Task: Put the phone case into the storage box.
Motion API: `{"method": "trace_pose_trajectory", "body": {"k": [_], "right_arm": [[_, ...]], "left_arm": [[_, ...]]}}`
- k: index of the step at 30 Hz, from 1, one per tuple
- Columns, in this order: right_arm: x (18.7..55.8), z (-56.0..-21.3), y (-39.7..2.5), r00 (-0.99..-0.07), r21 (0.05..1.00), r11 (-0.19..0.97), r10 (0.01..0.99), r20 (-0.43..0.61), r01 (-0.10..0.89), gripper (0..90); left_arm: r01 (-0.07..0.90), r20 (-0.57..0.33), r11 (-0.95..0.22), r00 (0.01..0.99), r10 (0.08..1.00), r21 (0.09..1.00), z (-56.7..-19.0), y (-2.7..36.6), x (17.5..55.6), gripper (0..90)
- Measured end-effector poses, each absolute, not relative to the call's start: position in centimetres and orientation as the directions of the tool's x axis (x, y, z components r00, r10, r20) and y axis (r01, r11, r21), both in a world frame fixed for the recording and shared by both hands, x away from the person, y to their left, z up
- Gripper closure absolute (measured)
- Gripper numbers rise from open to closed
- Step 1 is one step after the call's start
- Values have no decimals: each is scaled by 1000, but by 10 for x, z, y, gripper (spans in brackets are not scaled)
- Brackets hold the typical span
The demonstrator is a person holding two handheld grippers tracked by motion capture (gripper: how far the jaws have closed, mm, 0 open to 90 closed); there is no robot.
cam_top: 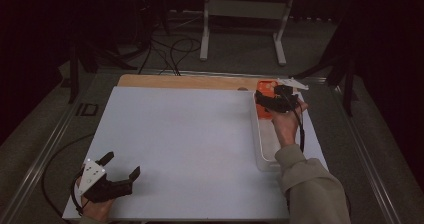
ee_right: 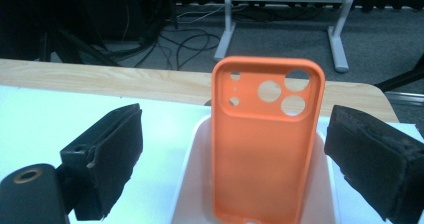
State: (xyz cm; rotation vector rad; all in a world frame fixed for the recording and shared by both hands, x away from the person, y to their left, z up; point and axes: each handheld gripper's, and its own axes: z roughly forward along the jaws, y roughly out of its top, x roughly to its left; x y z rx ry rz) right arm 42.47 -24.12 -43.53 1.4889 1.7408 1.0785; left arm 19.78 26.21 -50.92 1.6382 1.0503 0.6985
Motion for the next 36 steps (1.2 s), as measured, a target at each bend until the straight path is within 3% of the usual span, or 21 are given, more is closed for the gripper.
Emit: {"method": "trace_pose_trajectory", "body": {"k": [17,27,36], "right_arm": [[384,-423,-244,-308,885,47,945,111,464,83],[361,-423,-242,-391,887,107,916,88,450,79],[333,-421,-246,-450,904,80,883,132,420,78]], "left_arm": [[306,-46,-109,457,888,946,-509,261,198,3],[318,-54,-109,463,885,942,-509,260,199,3],[342,-72,-107,472,879,934,-508,259,202,2]]}}
